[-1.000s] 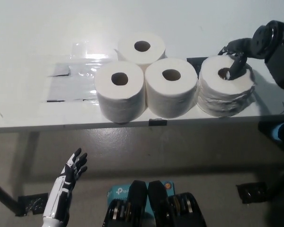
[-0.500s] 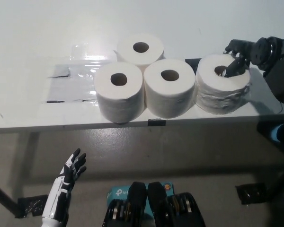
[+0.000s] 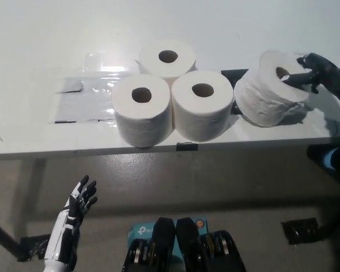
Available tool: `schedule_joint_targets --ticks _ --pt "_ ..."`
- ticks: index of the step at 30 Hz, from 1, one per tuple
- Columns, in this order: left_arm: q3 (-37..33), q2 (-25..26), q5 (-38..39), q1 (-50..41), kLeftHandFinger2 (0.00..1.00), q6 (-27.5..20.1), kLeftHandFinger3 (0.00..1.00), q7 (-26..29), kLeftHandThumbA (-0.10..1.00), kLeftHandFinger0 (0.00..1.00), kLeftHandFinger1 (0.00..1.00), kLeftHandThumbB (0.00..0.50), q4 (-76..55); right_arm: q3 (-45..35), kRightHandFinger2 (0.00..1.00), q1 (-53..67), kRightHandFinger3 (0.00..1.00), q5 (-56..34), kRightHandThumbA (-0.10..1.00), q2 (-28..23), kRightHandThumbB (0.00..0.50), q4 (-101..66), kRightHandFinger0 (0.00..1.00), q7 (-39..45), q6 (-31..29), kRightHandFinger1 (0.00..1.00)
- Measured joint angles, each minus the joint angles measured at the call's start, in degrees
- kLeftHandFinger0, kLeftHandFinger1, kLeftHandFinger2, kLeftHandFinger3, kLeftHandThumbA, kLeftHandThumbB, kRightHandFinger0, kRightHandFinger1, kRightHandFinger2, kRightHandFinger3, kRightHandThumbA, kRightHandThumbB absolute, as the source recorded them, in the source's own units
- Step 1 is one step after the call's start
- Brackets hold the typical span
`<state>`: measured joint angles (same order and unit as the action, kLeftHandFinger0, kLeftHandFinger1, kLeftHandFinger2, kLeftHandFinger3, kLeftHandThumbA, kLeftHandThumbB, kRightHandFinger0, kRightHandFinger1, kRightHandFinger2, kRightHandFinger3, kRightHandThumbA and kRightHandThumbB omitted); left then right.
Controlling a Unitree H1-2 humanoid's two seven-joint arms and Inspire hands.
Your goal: A few rolls of toilet paper are kept infront of the robot and the robot uses its right hand to lift one of the rolls and and places it on top of the other rolls to stack it.
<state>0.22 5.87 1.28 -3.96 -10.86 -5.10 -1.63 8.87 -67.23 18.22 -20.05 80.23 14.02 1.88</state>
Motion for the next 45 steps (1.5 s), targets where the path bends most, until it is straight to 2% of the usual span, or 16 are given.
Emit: schedule_joint_targets --ticks 1,2,3,8,11,15,17,20,22,25,31,33,36,40,41,45 --pt "0.04 0.00 0.08 0.02 1.00 0.00 1.00 0.00 1.00 1.00 1.00 0.106 0.00 -2.86 0.48 0.79 0.58 -1.64 0.66 -0.06 0.000 0.03 0.00 -0.06 0.00 0.03" --pt "0.08 -0.01 0.15 0.05 1.00 0.00 1.00 0.00 1.00 1.00 1.00 0.119 0.01 -5.24 0.34 1.58 0.51 -2.87 0.64 -0.11 0.000 0.04 0.00 -0.10 -0.04 0.00" --pt "0.10 -0.01 0.18 0.07 1.00 0.00 1.00 0.00 1.00 1.00 1.00 0.121 0.01 -6.39 0.26 1.99 0.46 -3.75 0.62 -0.15 0.003 0.04 0.00 -0.09 -0.06 0.00" --pt "0.37 -0.01 0.60 0.22 1.00 0.00 1.00 0.02 1.00 1.00 1.00 0.144 0.07 -17.91 0.16 6.69 0.34 -11.07 0.67 0.18 0.014 0.10 0.00 -0.11 -0.43 0.00" --pt "0.55 -0.06 0.83 0.25 1.00 -0.02 1.00 0.04 1.00 1.00 1.00 0.159 0.12 -22.67 0.01 7.39 0.16 -14.45 0.66 0.35 0.027 0.06 0.00 -0.10 -0.48 0.00" --pt "0.84 -0.11 0.99 0.19 1.00 -0.04 1.00 0.07 1.00 1.00 1.00 0.151 0.24 -30.26 0.00 8.19 0.09 -19.38 0.71 0.61 0.018 0.10 0.00 0.92 -0.43 0.00" --pt "0.99 -0.18 1.01 0.13 1.00 -0.07 1.00 0.08 1.00 1.00 1.00 0.158 0.28 -33.37 0.00 8.51 0.01 -21.74 0.77 1.03 0.045 0.11 0.00 2.10 -0.33 0.00" --pt "1.20 -0.33 1.12 0.00 1.00 -0.20 1.00 0.09 1.00 1.00 1.00 0.150 0.32 -38.16 0.00 8.70 0.00 -25.58 0.84 2.31 0.035 0.30 0.00 4.17 0.41 0.00" --pt "1.37 -0.44 1.23 -0.12 1.00 -0.39 1.00 0.09 1.00 1.00 1.00 0.142 0.32 -40.28 0.00 8.72 0.00 -27.78 0.84 3.44 0.021 0.47 0.00 5.79 1.17 0.00" --pt "1.53 -0.57 1.42 -0.15 1.00 -0.68 1.00 0.08 1.00 1.00 1.00 0.141 0.33 -41.96 0.00 8.70 0.00 -30.44 0.80 4.99 0.037 0.53 0.00 7.81 2.31 0.00" --pt "1.72 -0.58 1.66 -0.14 1.00 -0.92 1.00 0.08 1.00 1.00 1.00 0.142 0.35 -42.09 0.00 7.71 0.00 -33.44 0.70 6.08 0.068 0.53 0.00 10.32 5.36 0.00" --pt "1.71 -0.58 1.66 -0.12 1.00 -0.92 1.00 0.08 1.00 1.00 1.00 0.154 0.35 -41.82 0.00 7.34 0.00 -33.70 0.70 6.11 0.045 0.53 0.00 10.67 6.34 0.00" --pt "1.70 -0.58 1.61 -0.09 1.00 -0.90 1.00 0.09 1.00 1.00 1.00 0.144 0.34 -40.18 0.00 6.44 0.00 -34.11 0.68 6.24 0.057 0.47 0.00 12.26 8.51 0.00" --pt "1.68 -0.57 1.54 -0.05 1.00 -0.88 1.00 0.08 1.00 1.00 1.00 0.144 0.33 -38.10 0.00 4.77 0.00 -34.35 0.69 6.25 0.060 -0.18 0.00 13.89 10.78 0.00" --pt "1.68 -0.57 1.53 -0.06 1.00 -0.87 1.00 0.09 1.00 1.00 1.00 0.141 0.33 -37.39 0.00 4.15 0.00 -34.44 0.74 6.22 0.056 -0.48 0.00 14.40 11.51 0.00" --pt "1.68 -0.57 1.52 -0.06 1.00 -0.83 1.00 0.08 1.00 1.00 1.00 0.130 0.30 -34.42 0.00 2.77 0.00 -34.46 0.75 6.05 0.030 -2.87 0.00 15.76 12.92 0.00"
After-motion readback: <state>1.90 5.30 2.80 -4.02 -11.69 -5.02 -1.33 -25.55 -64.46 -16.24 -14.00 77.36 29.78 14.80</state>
